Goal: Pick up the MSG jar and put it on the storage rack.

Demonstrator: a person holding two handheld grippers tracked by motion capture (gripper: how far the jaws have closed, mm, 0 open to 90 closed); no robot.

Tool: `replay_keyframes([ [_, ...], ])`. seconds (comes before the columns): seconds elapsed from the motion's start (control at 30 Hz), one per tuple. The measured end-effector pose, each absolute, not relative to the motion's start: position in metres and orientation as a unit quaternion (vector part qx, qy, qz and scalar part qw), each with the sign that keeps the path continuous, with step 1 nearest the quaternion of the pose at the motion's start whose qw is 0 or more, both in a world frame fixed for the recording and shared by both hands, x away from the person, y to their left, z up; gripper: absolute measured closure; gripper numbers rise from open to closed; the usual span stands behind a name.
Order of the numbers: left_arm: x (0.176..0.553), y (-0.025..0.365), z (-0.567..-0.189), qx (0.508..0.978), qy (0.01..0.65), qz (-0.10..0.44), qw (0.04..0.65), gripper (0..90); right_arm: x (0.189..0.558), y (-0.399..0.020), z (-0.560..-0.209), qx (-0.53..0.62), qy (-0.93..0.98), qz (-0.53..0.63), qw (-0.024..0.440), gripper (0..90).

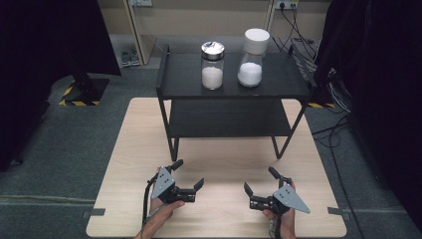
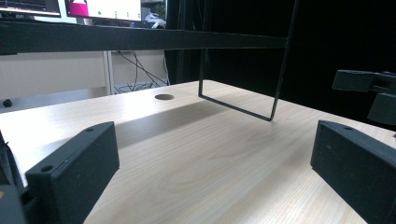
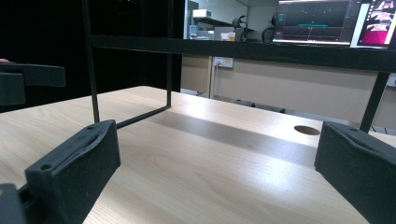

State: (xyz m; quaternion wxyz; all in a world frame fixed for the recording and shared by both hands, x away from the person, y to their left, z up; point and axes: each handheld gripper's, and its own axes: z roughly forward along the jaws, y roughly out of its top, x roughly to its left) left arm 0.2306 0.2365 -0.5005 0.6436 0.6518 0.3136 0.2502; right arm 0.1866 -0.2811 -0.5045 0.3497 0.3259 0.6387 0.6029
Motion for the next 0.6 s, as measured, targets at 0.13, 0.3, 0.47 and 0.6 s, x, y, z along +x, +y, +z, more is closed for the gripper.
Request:
replay_keyframes([
  [0.13, 0.2305, 0.2364, -0.5004, 0.652, 0.313, 0.251, 0.643, 0.5, 0.1866, -0.2812, -0.5045, 0.326, 0.639, 0.602, 0.35, 0.1],
  [0.3, 0.2307, 0.2365, -0.5004, 0.653, 0.313, 0.251, 0.643, 0.4, 0.1866, -0.2815, -0.5044, 0.328, 0.639, 0.602, 0.351, 0.2],
  [0.47, 0.2306, 0.2363, -0.5004, 0.653, 0.313, 0.251, 0.643, 0.5, 0.187, -0.2819, -0.5046, 0.327, 0.639, 0.601, 0.35, 0.2],
  [0.6, 0.2306, 0.2362, -0.5004, 0.653, 0.313, 0.251, 0.642, 0.5, 0.1869, -0.2818, -0.5045, 0.327, 0.64, 0.601, 0.35, 0.2],
])
